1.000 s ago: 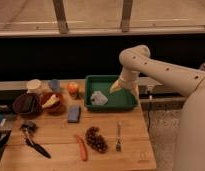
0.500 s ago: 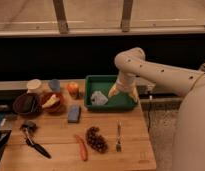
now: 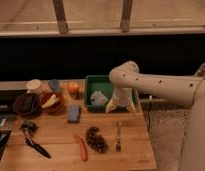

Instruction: Place fork in tray

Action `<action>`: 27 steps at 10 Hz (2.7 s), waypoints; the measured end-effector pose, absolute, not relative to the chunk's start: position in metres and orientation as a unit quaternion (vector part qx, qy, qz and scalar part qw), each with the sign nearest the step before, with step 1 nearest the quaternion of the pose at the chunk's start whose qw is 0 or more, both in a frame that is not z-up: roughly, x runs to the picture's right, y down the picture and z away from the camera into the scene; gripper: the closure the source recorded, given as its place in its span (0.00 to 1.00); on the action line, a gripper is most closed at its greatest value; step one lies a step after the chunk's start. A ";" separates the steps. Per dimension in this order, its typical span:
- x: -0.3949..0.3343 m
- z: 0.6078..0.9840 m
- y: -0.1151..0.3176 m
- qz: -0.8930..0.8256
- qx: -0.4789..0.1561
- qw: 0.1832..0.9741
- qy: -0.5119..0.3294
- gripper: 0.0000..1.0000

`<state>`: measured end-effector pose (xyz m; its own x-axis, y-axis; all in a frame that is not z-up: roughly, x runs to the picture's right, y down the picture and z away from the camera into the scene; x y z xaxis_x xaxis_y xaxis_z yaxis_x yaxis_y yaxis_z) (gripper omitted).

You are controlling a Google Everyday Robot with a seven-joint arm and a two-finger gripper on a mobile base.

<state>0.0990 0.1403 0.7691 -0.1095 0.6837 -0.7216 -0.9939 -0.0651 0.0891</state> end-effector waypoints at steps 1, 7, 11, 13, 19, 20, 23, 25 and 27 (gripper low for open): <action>0.096 0.774 0.157 0.673 -0.270 0.616 0.307 0.20; 0.086 0.779 0.178 0.662 -0.277 0.619 0.319 0.20; 0.100 0.795 0.208 0.666 -0.300 0.589 0.345 0.20; 0.116 0.802 0.230 0.674 -0.310 0.567 0.359 0.20; 0.107 0.804 0.264 0.667 -0.341 0.548 0.373 0.20; 0.102 0.805 0.269 0.664 -0.346 0.548 0.373 0.20; 0.098 0.807 0.277 0.660 -0.355 0.545 0.375 0.21; 0.095 0.806 0.278 0.658 -0.354 0.551 0.372 0.38; 0.095 0.805 0.279 0.657 -0.352 0.553 0.372 0.59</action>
<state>0.0947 0.2786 0.8047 -0.1402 0.4642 -0.8746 -0.9888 -0.1110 0.0996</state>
